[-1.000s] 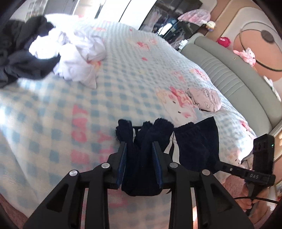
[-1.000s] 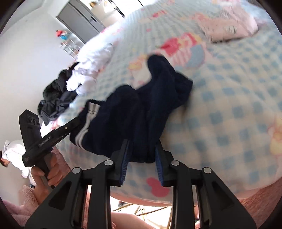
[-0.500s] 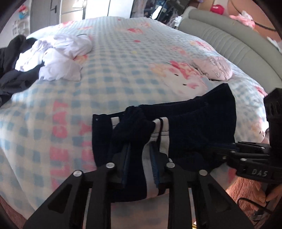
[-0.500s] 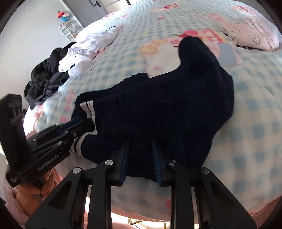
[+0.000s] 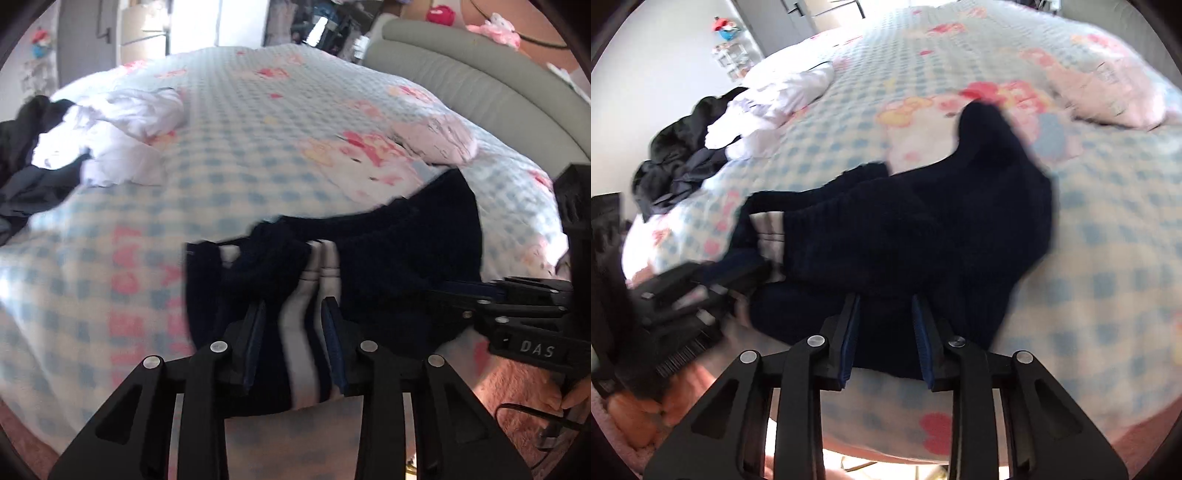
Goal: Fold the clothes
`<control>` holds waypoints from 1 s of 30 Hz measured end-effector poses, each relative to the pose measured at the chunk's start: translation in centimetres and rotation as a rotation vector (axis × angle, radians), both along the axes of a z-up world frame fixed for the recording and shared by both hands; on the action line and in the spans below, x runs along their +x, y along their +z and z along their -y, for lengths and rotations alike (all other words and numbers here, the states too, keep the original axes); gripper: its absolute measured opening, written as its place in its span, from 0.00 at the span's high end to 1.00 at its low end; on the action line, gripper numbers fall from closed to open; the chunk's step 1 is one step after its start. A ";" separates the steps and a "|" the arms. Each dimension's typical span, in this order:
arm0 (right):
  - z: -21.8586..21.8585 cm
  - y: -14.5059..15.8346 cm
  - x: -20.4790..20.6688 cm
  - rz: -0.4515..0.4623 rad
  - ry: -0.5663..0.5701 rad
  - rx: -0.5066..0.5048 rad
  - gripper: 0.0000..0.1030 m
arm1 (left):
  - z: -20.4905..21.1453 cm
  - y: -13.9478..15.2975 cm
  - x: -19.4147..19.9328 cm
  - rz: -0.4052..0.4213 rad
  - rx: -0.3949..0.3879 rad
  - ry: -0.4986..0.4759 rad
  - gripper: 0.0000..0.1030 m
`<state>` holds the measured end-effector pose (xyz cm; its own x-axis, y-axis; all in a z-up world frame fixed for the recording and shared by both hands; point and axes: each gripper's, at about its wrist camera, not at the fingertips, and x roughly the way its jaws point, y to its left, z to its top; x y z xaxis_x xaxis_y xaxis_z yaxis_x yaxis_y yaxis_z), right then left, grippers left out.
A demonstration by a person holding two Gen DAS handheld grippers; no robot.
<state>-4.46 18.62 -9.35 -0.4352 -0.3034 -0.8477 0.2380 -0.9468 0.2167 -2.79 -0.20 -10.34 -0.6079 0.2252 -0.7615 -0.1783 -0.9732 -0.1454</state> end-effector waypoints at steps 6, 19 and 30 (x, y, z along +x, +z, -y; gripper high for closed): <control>-1.7 2.4 1.5 -0.102 0.002 -0.044 0.68 | 3.7 1.7 0.7 -0.038 0.203 0.035 0.63; -4.1 1.8 1.6 -0.058 -0.089 -0.097 0.58 | 5.8 0.5 0.5 0.045 0.226 0.115 0.48; -7.3 0.7 0.3 -0.001 -0.211 -0.120 0.51 | 7.4 -1.2 -0.8 0.129 0.339 0.145 0.46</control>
<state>-4.11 25.91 -8.61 -0.4999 -0.3041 -0.8109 0.0383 -0.9432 0.3301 -3.56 -7.59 -11.51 -0.5559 0.3960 -0.7309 -0.0012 -0.8796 -0.4756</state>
